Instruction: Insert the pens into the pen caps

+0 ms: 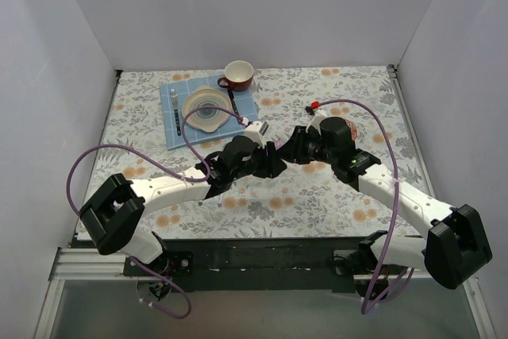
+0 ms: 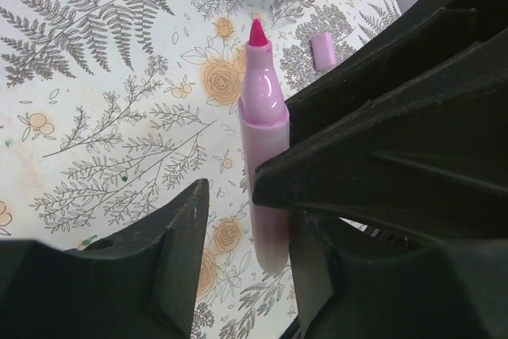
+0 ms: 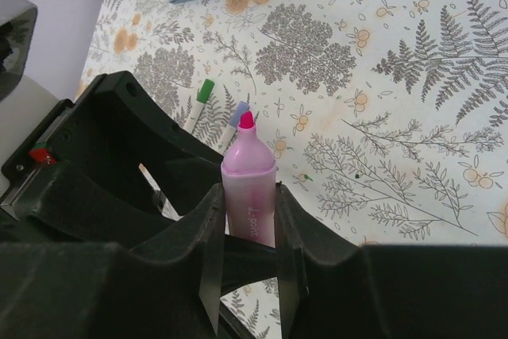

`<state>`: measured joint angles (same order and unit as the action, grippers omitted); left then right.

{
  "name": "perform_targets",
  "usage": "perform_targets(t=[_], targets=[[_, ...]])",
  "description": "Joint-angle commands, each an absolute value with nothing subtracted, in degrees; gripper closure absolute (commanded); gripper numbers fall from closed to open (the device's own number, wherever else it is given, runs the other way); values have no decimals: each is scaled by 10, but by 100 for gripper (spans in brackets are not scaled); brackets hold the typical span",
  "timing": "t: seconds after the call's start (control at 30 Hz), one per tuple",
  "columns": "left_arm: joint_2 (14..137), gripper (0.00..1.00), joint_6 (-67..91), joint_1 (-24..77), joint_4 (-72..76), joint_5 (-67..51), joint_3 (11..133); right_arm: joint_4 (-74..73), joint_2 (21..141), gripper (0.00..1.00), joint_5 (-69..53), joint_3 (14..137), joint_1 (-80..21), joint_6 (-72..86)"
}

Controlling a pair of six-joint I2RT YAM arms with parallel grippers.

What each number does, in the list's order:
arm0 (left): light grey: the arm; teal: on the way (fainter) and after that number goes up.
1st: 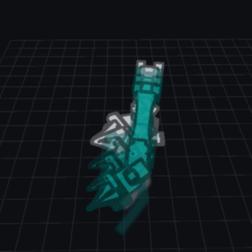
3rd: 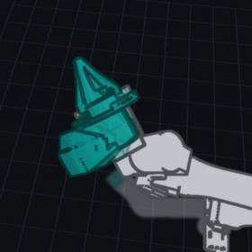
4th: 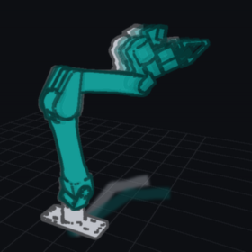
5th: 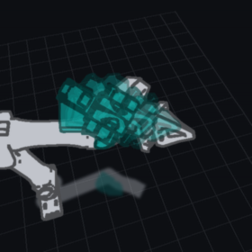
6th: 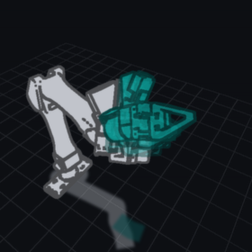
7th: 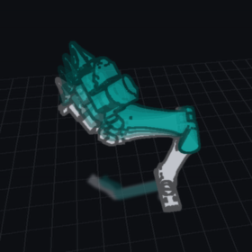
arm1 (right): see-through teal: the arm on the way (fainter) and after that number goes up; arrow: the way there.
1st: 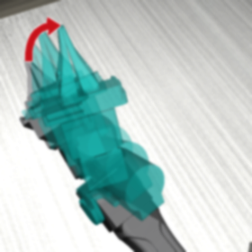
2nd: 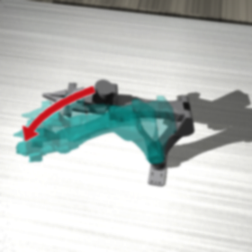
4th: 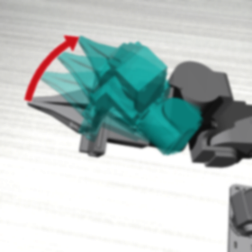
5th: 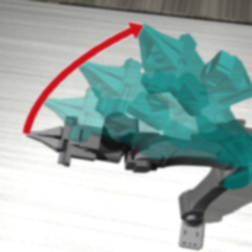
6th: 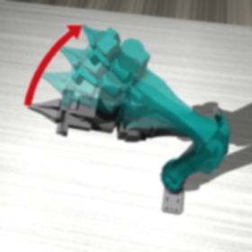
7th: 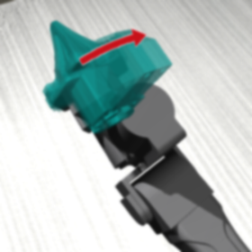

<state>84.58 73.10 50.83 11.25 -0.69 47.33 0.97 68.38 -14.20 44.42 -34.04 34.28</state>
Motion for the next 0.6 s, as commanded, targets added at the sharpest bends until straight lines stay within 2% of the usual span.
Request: perform_targets(t=[0.0,0.03,0.17,0.27,0.3,0.37,0.47,0.57], targets=[[835,64,721,507,140,-31,483,71,661,99,-141,429,-355,381],[833,75,722,507,147,-39,478,76,659,99,-140,425,-359,388],[824,100,726,507,164,-63,470,77,660,99,-146,421,-361,396],[806,100,712,507,137,-63,474,73,650,80,-134,420,-362,392],[801,100,705,506,127,-60,476,68,641,62,-121,422,-361,390],[771,100,678,506,94,-44,475,39,625,43,-57,422,-361,382],[724,100,643,501,40,-16,473,1,601,36,-10,424,-352,354],[692,100,600,497,-31,24,480,-57,589,34,32,439,-333,338]])
